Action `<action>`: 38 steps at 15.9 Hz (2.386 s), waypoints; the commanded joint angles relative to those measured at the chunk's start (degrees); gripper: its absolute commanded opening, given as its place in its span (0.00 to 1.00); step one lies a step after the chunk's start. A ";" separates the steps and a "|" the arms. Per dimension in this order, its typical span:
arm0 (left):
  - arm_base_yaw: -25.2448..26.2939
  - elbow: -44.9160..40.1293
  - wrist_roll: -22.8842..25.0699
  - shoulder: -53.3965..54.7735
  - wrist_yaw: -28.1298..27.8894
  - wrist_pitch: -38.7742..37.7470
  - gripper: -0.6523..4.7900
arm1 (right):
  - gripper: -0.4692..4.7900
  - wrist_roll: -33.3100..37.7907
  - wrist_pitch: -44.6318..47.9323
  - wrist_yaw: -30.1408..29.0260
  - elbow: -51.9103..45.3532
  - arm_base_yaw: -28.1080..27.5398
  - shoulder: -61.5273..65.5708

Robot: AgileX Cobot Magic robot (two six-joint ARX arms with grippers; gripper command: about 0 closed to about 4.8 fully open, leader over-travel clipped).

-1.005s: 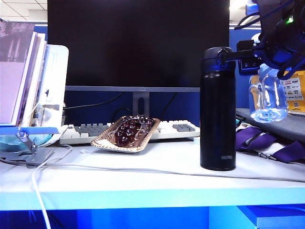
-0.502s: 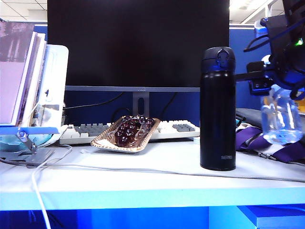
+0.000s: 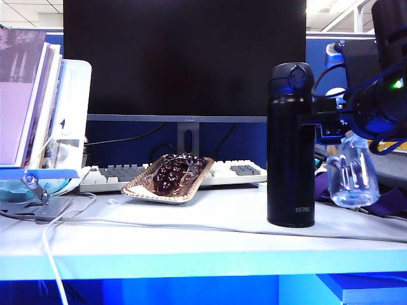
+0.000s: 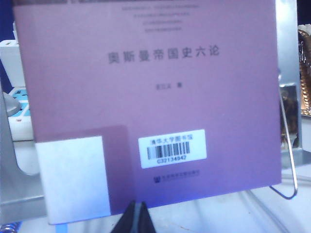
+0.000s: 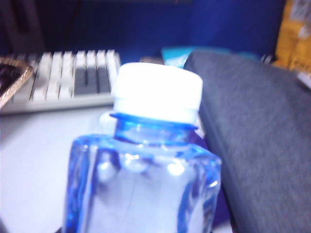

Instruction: Pick up the mineral water bottle and place it vertically to the right of the black thermos cup.

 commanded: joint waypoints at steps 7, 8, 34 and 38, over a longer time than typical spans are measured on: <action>0.11 -0.02 0.04 -0.17 -0.20 -0.70 0.11 | 0.47 -7.39 22.29 0.00 -3.08 -0.17 8.31; 0.11 -0.02 0.04 -0.17 -0.20 -0.70 0.11 | 0.47 -7.37 22.29 -0.28 -3.08 -0.39 8.33; 0.11 -0.02 0.04 -0.17 -0.20 -0.70 0.11 | 0.51 -5.22 22.29 -11.58 -0.55 -5.22 15.72; 0.11 -0.02 0.04 -0.17 -0.20 -0.70 0.11 | 0.59 -5.22 22.29 -11.58 -0.52 -5.22 15.72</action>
